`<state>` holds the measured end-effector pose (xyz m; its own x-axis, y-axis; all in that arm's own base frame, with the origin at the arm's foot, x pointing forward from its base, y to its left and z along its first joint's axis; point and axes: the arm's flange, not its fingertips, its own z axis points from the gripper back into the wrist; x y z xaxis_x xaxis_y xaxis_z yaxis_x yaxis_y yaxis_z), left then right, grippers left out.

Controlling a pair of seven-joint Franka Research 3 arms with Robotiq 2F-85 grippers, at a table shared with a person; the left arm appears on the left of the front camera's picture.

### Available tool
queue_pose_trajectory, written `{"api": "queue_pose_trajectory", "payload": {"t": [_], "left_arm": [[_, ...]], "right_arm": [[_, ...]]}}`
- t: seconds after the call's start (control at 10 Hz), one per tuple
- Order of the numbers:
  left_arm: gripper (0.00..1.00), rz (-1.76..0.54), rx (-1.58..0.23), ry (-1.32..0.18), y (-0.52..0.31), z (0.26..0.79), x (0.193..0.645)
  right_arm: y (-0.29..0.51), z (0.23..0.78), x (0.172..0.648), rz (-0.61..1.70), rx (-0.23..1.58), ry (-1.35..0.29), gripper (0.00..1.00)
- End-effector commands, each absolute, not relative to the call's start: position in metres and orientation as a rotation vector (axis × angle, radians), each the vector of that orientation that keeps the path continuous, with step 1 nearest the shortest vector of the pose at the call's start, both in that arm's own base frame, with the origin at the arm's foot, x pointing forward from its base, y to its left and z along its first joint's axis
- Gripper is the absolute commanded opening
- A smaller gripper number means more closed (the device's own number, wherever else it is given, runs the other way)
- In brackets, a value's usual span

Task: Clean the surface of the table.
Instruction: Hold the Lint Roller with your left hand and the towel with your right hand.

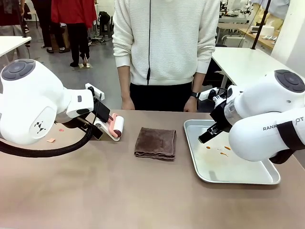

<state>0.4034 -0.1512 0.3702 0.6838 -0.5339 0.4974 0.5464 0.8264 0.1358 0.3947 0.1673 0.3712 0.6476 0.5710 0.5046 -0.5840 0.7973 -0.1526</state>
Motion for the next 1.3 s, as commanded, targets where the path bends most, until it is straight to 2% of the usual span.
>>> {"api": "queue_pose_trajectory", "payload": {"t": [0.0,0.3,0.5,0.6,0.7,0.8,1.0,1.2], "left_arm": [[1.0,-0.606,-0.024,-0.55,-0.151,0.37,0.403],[1.0,-0.605,-0.024,-0.55,-0.151,0.37,0.403],[1.0,-0.651,-0.163,-0.458,-0.146,0.401,0.385],[1.0,-0.596,-0.204,-0.359,-0.135,0.427,0.369],[1.0,-0.555,-0.256,-0.364,-0.123,0.446,0.354],[1.0,-0.528,-0.388,-0.395,-0.099,0.472,0.334],[1.0,-0.449,-0.501,-0.452,-0.06,0.494,0.313],[1.0,-0.364,-0.683,-0.537,0.005,0.501,0.303]], "right_arm": [[0.167,0.371,0.395,0.656,0.025,-0.565,1.0],[0.166,0.374,0.391,0.667,0.027,-0.522,1.0],[0.155,0.397,0.374,0.594,0.113,-0.415,1.0],[0.142,0.415,0.364,0.482,0.188,-0.386,1.0],[0.121,0.434,0.356,0.345,0.295,-0.406,1.0],[0.102,0.448,0.348,0.264,0.428,-0.394,1.0],[0.064,0.465,0.334,0.154,0.682,-0.385,1.0],[0.017,0.473,0.32,0.022,0.864,-0.386,1.0]]}}
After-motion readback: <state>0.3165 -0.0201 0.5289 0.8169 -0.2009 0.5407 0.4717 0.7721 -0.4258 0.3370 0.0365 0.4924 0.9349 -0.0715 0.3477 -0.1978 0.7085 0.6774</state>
